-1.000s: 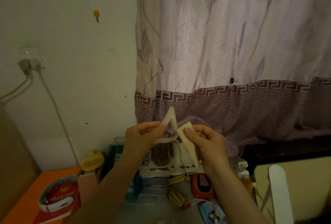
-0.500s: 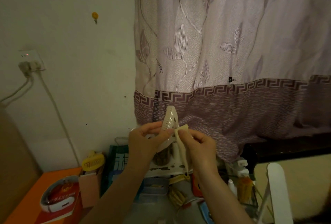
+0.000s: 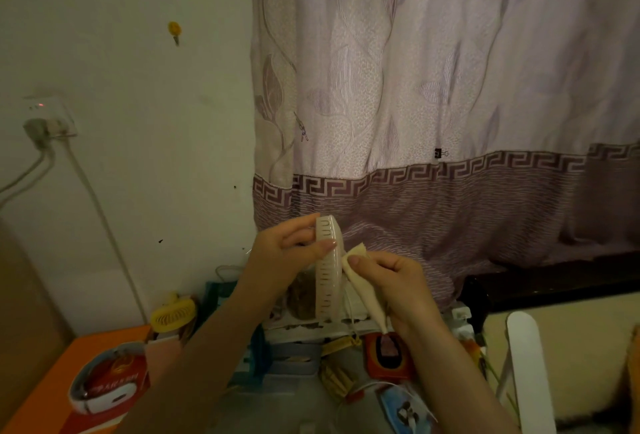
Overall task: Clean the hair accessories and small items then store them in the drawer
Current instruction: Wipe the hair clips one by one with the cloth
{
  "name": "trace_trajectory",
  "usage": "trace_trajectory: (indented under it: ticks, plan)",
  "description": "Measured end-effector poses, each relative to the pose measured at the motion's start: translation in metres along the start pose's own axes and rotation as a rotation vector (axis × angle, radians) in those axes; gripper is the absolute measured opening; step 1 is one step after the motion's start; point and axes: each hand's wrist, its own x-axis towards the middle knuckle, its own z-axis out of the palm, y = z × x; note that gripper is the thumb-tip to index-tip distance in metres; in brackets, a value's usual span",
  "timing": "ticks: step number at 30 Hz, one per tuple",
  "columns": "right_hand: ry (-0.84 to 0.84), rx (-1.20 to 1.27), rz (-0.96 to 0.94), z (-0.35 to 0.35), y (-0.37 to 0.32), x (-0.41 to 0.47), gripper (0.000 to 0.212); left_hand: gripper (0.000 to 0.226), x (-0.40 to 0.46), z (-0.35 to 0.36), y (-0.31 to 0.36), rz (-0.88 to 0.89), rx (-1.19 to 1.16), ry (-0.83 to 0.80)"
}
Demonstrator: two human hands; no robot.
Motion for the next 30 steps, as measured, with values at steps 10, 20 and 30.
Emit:
trace_trajectory:
  ticks: [10, 20, 30]
  plan:
    - [-0.009, -0.069, -0.024, -0.012, 0.005, 0.001, 0.013, 0.017, 0.010, -0.001, -0.003, 0.022, 0.053, -0.056]
    - [0.044, 0.153, 0.014, -0.025, 0.010, -0.001, 0.011, 0.014, 0.015, -0.005, -0.022, 0.076, 0.067, 0.265]
    - [-0.004, 0.102, -0.027, -0.003, 0.027, -0.001, 0.029, 0.023, 0.013, 0.006, -0.031, 0.087, 0.137, 0.390]
